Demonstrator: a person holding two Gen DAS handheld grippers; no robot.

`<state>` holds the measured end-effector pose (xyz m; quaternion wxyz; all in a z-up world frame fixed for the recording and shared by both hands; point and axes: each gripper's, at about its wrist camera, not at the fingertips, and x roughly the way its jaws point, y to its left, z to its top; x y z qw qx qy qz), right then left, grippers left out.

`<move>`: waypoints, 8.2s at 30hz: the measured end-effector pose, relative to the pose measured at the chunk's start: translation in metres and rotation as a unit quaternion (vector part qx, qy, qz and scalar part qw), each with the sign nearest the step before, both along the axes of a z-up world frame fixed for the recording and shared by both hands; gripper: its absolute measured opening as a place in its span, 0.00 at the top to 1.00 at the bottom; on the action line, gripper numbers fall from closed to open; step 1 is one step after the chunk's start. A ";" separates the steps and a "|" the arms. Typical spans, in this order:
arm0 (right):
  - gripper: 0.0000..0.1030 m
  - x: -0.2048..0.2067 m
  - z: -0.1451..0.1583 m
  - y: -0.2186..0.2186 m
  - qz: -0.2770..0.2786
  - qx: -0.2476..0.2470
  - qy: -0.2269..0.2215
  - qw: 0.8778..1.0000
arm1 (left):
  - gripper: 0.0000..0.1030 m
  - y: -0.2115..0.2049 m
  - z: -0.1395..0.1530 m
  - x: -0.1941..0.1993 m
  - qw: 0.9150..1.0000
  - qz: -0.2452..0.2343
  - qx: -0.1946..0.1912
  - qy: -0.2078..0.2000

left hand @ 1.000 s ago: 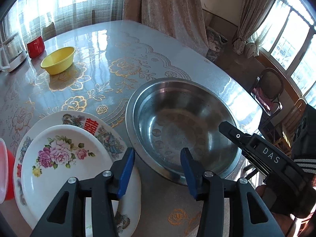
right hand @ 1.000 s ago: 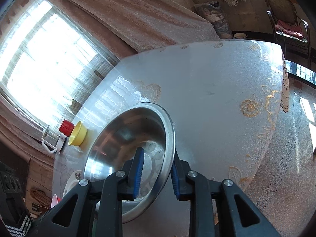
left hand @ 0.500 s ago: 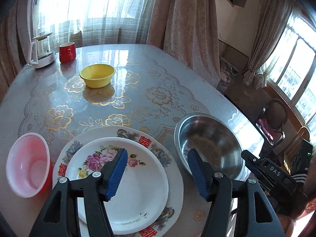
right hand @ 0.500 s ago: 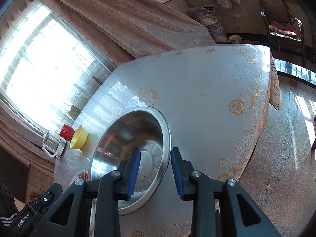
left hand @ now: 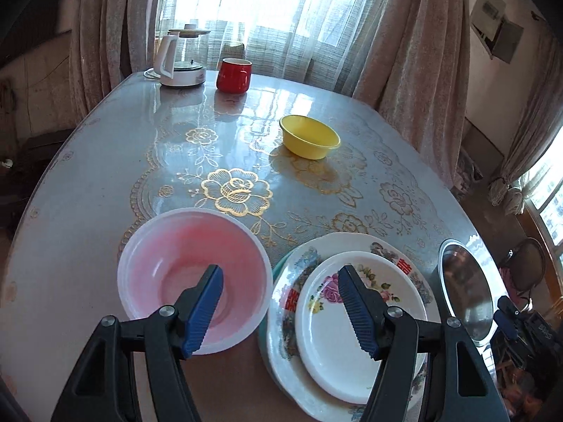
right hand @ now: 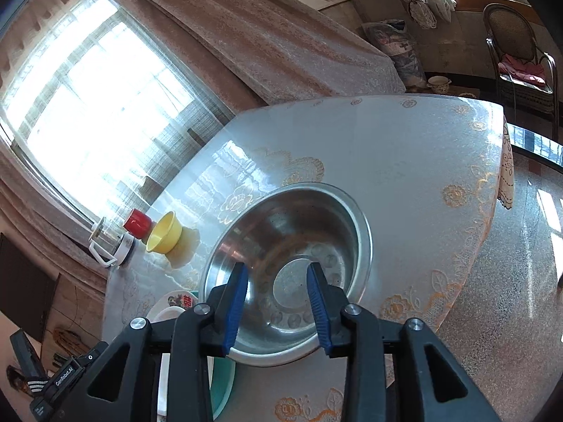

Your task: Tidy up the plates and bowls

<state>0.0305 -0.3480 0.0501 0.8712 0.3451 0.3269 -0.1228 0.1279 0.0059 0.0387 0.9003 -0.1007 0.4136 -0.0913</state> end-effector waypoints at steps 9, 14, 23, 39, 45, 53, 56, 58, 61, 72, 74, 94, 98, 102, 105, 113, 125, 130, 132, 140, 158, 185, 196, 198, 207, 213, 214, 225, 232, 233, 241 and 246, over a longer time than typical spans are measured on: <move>0.63 0.030 0.003 0.047 0.081 -0.012 0.014 0.997 | 0.33 0.068 -0.015 0.007 0.996 0.089 0.011 0.010; 0.62 0.053 0.008 0.090 0.150 -0.020 0.014 0.988 | 0.32 0.098 -0.021 0.007 0.992 0.121 0.010 0.014; 0.62 0.094 0.014 0.181 0.273 -0.050 0.021 0.960 | 0.31 0.123 -0.037 0.003 0.990 0.132 -0.016 0.041; 0.62 0.242 0.008 0.169 0.258 -0.056 0.105 0.959 | 0.24 0.105 -0.005 0.098 0.994 0.089 -0.003 0.059; 0.62 0.311 -0.025 0.141 0.223 0.027 0.141 0.964 | 0.24 0.079 0.000 0.139 0.996 0.063 0.020 0.063; 0.62 0.372 -0.072 0.122 0.162 0.097 0.183 0.965 | 0.24 0.061 -0.007 0.184 0.995 0.052 0.028 0.075; 0.71 0.380 -0.083 0.119 0.154 0.101 0.191 0.964 | 0.24 0.059 -0.009 0.195 0.995 0.053 0.028 0.076; 0.77 0.381 -0.089 0.117 0.156 0.108 0.195 0.962 | 0.24 0.057 -0.010 0.201 0.995 0.054 0.032 0.077; 0.82 0.379 -0.088 0.118 0.176 0.106 0.191 0.960 | 0.24 0.050 -0.010 0.208 0.995 0.050 0.034 0.077; 0.85 0.331 -0.080 0.140 0.238 0.079 0.222 0.942 | 0.23 0.017 -0.013 0.214 0.995 0.022 0.054 0.087; 0.85 0.326 -0.079 0.143 0.245 0.075 0.224 0.940 | 0.23 0.013 -0.020 0.219 0.994 0.016 0.047 0.099; 0.85 0.302 -0.071 0.164 0.278 0.077 0.204 0.936 | 0.90 -0.012 -0.051 0.203 0.990 -0.046 0.049 0.128; 0.85 0.294 -0.067 0.166 0.279 0.076 0.196 0.937 | 0.90 -0.008 -0.043 0.192 0.992 -0.045 0.042 0.110; 0.85 0.286 -0.057 0.167 0.282 0.081 0.181 0.939 | 0.90 -0.002 -0.034 0.181 0.994 -0.041 0.036 0.093; 0.85 0.278 -0.050 0.168 0.280 0.087 0.169 0.941 | 0.90 0.004 -0.025 0.170 0.996 -0.043 0.022 0.078; 0.85 0.257 -0.026 0.175 0.277 0.080 0.135 0.948 | 0.90 0.017 0.001 0.153 0.997 -0.051 -0.019 0.053; 0.85 0.224 0.015 0.170 0.271 0.098 0.065 0.955 | 0.90 0.024 0.045 0.123 0.997 -0.067 -0.024 0.006; 0.85 0.202 0.026 0.171 0.275 0.088 0.044 0.956 | 0.90 0.023 0.053 0.100 0.997 -0.066 -0.020 -0.019; 0.85 0.192 0.028 0.170 0.274 0.084 0.041 0.957 | 0.90 0.021 0.051 0.092 0.998 -0.063 -0.020 -0.023; 0.85 0.155 0.024 0.146 0.252 0.097 0.033 0.962 | 0.90 -0.003 0.039 0.052 0.997 -0.070 -0.026 -0.028; 0.85 0.053 0.015 0.042 0.117 0.102 0.010 0.988 | 0.89 -0.123 0.021 0.000 0.981 -0.188 -0.034 -0.033; 0.83 0.010 -0.020 -0.036 0.016 0.078 0.056 0.995 | 0.87 -0.248 -0.021 -0.021 0.964 -0.259 0.065 0.016; 0.83 0.023 -0.022 -0.040 0.016 0.034 0.086 0.996 | 0.83 -0.270 -0.032 -0.014 0.961 -0.260 0.085 0.035; 0.83 0.027 -0.022 -0.037 0.021 0.019 0.094 0.995 | 0.82 -0.269 -0.032 -0.015 0.961 -0.261 0.084 0.032; 0.83 0.045 -0.022 -0.032 0.036 -0.040 0.143 0.988 | 0.77 -0.263 -0.034 -0.016 0.964 -0.255 0.070 0.028; 0.83 0.047 -0.027 -0.031 0.034 -0.042 0.152 0.987 | 0.72 -0.250 -0.031 -0.012 0.965 -0.255 0.046 0.034; 0.83 0.046 -0.026 -0.030 0.033 -0.044 0.152 0.987 | 0.70 -0.249 -0.030 -0.012 0.965 -0.257 0.041 0.035; 0.78 0.035 -0.010 -0.032 0.016 -0.082 0.116 0.990 | 0.51 -0.234 -0.016 -0.029 0.963 -0.269 0.018 0.016; 0.78 0.023 -0.002 -0.033 0.009 -0.057 0.083 0.995 | 0.51 -0.212 -0.003 -0.033 0.968 -0.252 -0.009 0.014; 0.78 0.022 -0.001 -0.033 0.009 -0.055 0.080 0.995 | 0.51 -0.210 0.000 -0.033 0.968 -0.250 -0.011 0.011; 0.74 0.021 0.000 -0.021 0.022 -0.030 0.069 0.997 | 0.44 -0.185 0.015 -0.043 0.973 -0.227 0.022 -0.024; 0.73 0.022 0.000 -0.009 0.035 -0.029 0.070 0.997 | 0.41 -0.172 0.013 -0.045 0.977 -0.206 0.052 -0.034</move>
